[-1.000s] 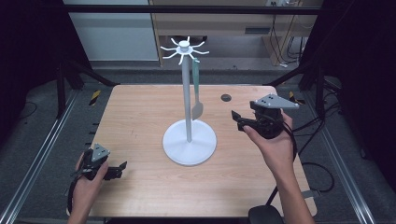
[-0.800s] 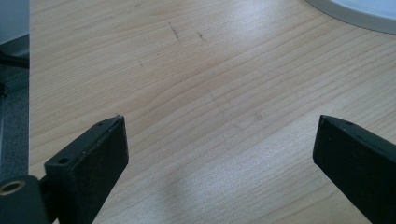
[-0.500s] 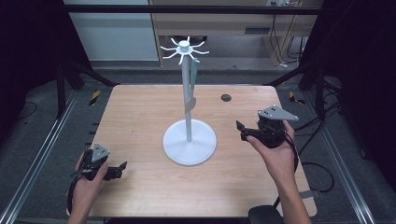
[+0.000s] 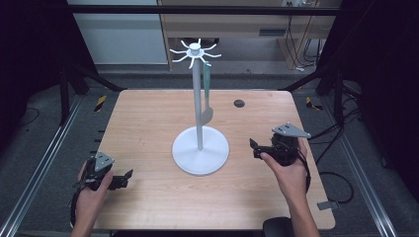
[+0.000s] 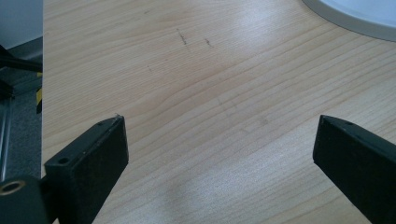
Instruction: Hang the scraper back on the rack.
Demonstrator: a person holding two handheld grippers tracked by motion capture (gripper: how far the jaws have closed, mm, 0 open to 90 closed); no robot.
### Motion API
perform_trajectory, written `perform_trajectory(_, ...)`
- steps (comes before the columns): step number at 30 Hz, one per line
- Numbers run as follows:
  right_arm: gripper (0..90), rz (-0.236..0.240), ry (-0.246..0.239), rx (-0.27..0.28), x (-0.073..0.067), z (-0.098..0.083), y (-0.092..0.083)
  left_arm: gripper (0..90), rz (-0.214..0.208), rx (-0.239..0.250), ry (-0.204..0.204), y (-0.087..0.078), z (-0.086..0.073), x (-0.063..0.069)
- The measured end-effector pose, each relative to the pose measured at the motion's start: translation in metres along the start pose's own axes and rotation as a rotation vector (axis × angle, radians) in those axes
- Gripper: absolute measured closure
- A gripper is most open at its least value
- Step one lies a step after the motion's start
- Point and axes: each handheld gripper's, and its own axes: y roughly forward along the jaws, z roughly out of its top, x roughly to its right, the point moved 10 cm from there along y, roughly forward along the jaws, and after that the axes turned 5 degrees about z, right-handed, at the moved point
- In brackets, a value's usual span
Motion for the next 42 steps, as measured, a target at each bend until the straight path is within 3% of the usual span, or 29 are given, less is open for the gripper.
perform_trajectory(5, 7.0, -0.029, 0.008, -0.042, 0.001, -0.016, 0.010, 3.0, -0.002, 0.001, -0.002, 0.000, 0.000, 0.000)
perform_trajectory(17, 7.5, 0.023, 0.000, -0.151, -0.008, -0.052, 0.031, 3.0, -0.003, -0.003, 0.001, 0.000, 0.000, 0.000)
perform_trajectory(22, 8.5, 0.034, 0.022, -0.184, -0.007, -0.064, 0.040, 3.0, -0.008, -0.004, 0.004, 0.001, 0.000, 0.002)
perform_trajectory(28, 12.9, 0.026, 0.086, -0.242, -0.001, -0.076, 0.053, 3.0, -0.010, 0.010, 0.011, 0.001, 0.003, 0.005)
perform_trajectory(31, 13.1, 0.045, 0.111, -0.250, -0.001, -0.082, 0.056, 3.0, -0.015, 0.000, 0.014, 0.002, 0.002, 0.006)
perform_trajectory(39, 13.3, 0.017, 0.070, -0.274, 0.002, -0.104, 0.058, 2.9, -0.010, -0.013, 0.019, 0.006, 0.001, 0.005)
perform_trajectory(42, 13.2, 0.013, 0.055, -0.251, 0.000, -0.101, 0.057, 2.9, -0.012, -0.014, 0.017, 0.007, 0.001, 0.006)
